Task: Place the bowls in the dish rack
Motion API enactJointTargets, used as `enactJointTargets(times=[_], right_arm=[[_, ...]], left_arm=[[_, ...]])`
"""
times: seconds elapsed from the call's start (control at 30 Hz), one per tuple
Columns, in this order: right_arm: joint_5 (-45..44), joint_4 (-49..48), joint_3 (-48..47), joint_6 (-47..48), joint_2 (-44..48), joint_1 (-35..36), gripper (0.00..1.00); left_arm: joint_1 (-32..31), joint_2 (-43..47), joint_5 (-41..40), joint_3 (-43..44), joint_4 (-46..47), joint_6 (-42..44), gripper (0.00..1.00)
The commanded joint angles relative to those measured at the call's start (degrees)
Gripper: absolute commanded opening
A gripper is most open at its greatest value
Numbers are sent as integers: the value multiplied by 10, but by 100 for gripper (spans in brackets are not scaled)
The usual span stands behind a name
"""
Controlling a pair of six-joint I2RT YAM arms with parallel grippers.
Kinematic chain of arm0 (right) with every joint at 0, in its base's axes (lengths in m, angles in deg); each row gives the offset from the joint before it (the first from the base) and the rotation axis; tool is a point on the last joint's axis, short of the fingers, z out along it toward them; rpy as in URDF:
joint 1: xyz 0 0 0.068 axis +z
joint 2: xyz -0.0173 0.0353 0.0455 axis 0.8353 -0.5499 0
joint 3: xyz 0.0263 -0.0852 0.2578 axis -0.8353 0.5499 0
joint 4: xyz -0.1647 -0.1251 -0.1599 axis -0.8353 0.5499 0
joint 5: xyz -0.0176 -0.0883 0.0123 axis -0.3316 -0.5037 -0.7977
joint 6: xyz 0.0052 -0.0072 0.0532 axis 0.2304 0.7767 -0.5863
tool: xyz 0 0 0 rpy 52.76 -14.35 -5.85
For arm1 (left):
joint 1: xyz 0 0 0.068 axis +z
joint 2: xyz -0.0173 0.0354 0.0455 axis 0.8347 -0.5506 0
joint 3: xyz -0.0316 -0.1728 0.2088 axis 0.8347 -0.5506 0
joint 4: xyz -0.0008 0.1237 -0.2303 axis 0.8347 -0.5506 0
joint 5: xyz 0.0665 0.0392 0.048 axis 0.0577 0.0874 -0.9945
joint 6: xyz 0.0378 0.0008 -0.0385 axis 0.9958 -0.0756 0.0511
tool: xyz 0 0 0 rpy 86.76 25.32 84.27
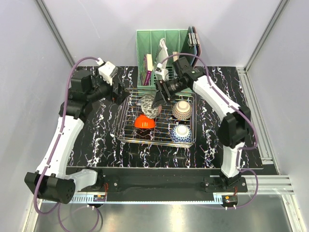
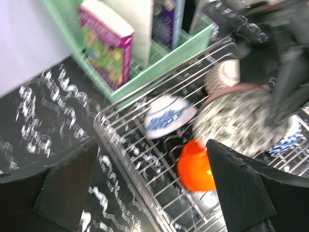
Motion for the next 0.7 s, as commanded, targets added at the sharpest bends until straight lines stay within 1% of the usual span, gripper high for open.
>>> enactJointTargets(times=[0.0,0.03,0.07,0.1,0.3,0.5,0.67], right_arm=[[-179,26,29,95,109,-2,0],[-227,26,47,102,118,-2,0],[-247,26,57,119,125,-2,0],[-286,26,66,126,140,-3,0],[-381,31,128,168,171,-3,0],[-396,22,180,193,167,-2,0],[-400,5,198,199,145,-2,0]], left_arm=[[23,-8,-31,8,-26,13,99],[27,-8,-35,-2,-30,15,99],[32,-8,-32,-8,-30,17,99],[38,-6,-32,-13,-30,18,99],[50,-7,-29,-17,-45,26,99],[52,-2,-27,-13,-48,24,99],[53,5,-31,-19,-51,27,99]])
